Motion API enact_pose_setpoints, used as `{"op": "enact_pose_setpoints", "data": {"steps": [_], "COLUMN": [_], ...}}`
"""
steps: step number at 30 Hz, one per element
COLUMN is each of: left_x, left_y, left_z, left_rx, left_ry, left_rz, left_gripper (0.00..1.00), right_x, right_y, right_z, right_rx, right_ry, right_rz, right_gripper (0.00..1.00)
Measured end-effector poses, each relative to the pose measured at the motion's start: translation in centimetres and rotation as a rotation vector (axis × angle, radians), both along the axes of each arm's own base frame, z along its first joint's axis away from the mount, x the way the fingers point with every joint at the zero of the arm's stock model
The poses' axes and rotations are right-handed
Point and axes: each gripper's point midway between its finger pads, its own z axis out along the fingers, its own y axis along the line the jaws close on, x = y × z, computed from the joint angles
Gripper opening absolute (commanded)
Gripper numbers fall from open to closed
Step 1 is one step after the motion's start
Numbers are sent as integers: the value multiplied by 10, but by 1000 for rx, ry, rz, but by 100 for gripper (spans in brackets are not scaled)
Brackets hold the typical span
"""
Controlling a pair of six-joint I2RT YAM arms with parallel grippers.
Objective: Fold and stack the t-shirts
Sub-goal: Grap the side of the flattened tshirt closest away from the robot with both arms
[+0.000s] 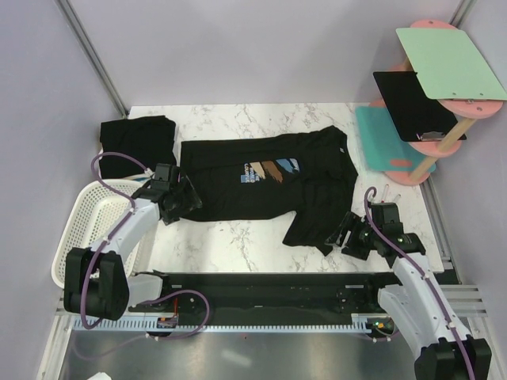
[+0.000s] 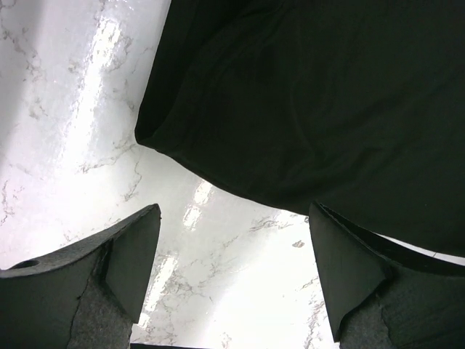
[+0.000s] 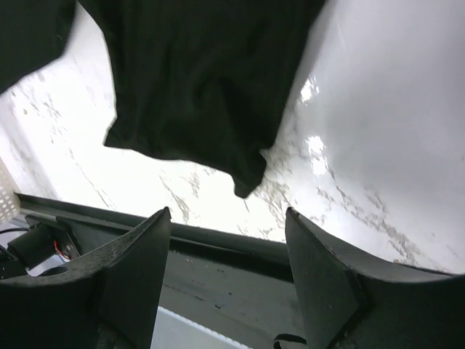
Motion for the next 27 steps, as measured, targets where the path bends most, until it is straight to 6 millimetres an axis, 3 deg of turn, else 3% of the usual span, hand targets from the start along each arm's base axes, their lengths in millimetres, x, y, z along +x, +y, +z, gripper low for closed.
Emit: {"op": "enact_pose_setpoints", "data": {"steps": [4,10,13,22,25,26,27], "left_x": [1,4,7,11,11,11,11], "left_y": [0,-1,-1,-1,0,1,2], "left_z": [-3,-4,-2,2,2,2,1], "left_rx": [1,0,-1,0,6,10,13], "left_ry": [9,12,1,-13,-14,-15,-14], "left_rz": [2,3,3,5,9,11,13], "left_gripper": [89,89,89,89,89,89,89], "right_x": [-20,-30,-33,-17,-11,-10,-10], "right_y": [3,6,8,15,13,13,12], "right_z": [-15,-30,-42,-45,-47,-48,-50], "right_rx": [33,62,81,160,160,156,154], "right_ry": [69,127,146,94,76,70,71], "right_rz": [-17,-48,-72,-134,-166,-170,-180], "right_gripper": [71,69,65,49,28,15,8]}}
